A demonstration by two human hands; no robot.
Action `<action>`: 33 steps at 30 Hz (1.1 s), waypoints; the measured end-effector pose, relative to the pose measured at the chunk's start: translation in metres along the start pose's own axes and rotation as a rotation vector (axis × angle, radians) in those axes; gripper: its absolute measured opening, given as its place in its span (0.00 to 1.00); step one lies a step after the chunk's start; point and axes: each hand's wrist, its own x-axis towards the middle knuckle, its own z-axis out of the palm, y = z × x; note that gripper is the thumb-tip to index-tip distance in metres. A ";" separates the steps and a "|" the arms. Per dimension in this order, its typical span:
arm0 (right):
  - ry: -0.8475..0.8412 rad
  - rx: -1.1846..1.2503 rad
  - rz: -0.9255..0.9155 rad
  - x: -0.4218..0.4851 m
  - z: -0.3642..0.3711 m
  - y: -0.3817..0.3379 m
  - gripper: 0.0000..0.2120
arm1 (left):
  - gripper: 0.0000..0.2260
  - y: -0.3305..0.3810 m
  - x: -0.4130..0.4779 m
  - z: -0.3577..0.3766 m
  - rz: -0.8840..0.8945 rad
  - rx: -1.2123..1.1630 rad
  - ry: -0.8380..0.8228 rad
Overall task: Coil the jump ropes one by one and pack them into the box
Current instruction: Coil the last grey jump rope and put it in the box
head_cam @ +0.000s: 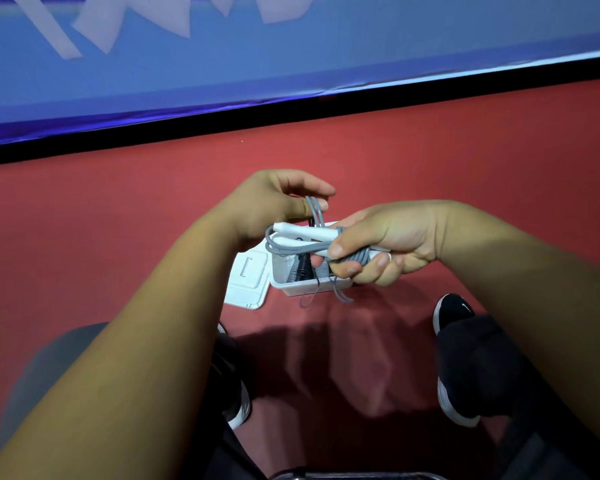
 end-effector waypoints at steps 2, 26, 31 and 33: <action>0.078 -0.070 0.012 0.000 0.002 -0.001 0.05 | 0.11 0.003 -0.001 -0.001 0.053 0.120 0.000; 0.713 -0.196 -0.125 0.030 -0.019 0.011 0.26 | 0.05 -0.012 0.004 0.004 -0.097 0.681 0.036; 0.742 0.010 -0.209 0.030 -0.011 0.001 0.29 | 0.07 -0.012 0.002 0.012 -0.194 0.577 0.086; 0.782 0.060 -0.216 0.030 -0.011 -0.001 0.28 | 0.09 -0.013 0.003 0.016 -0.200 0.481 0.113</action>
